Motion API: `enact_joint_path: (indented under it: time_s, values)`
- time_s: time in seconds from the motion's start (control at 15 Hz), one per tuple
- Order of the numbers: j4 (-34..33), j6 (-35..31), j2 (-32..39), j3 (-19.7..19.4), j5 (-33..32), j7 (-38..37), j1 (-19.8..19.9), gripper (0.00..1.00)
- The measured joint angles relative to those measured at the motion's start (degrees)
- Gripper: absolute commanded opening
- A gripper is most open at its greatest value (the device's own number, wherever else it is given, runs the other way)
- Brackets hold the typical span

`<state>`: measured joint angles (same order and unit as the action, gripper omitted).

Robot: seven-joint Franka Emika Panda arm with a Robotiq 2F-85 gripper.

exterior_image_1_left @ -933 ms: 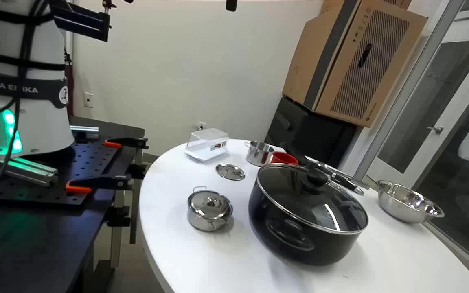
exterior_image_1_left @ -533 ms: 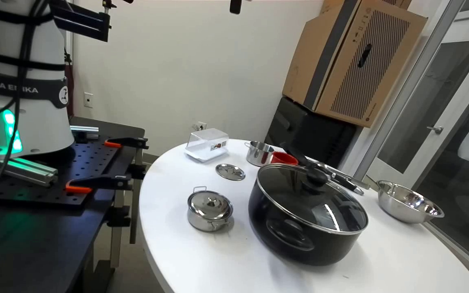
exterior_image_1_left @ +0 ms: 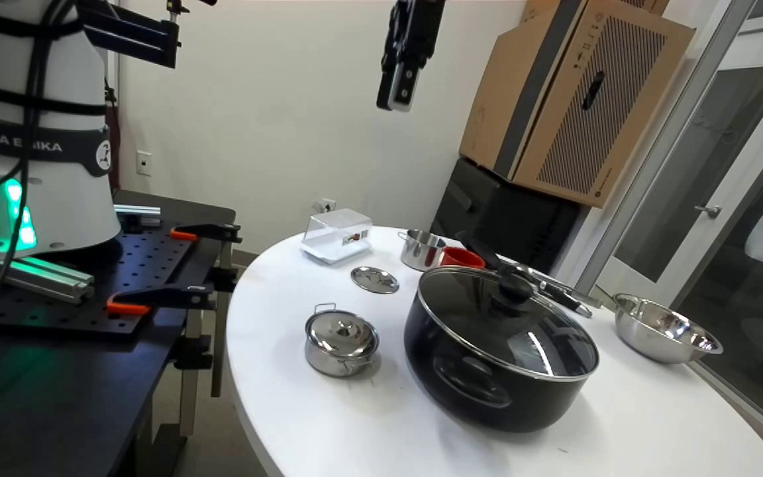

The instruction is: Pick up the lid and put it on the table

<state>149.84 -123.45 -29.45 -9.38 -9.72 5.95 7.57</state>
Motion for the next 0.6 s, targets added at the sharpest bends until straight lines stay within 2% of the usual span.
enact_joint_path:
  time_s: [0.33,0.6]
  values:
    - [0.73,-4.09,10.43,-0.28,-0.8,-0.49,2.47,1.0]
    - [-0.9,-5.7,16.5,0.12,-1.01,-1.83,2.7,1.0]
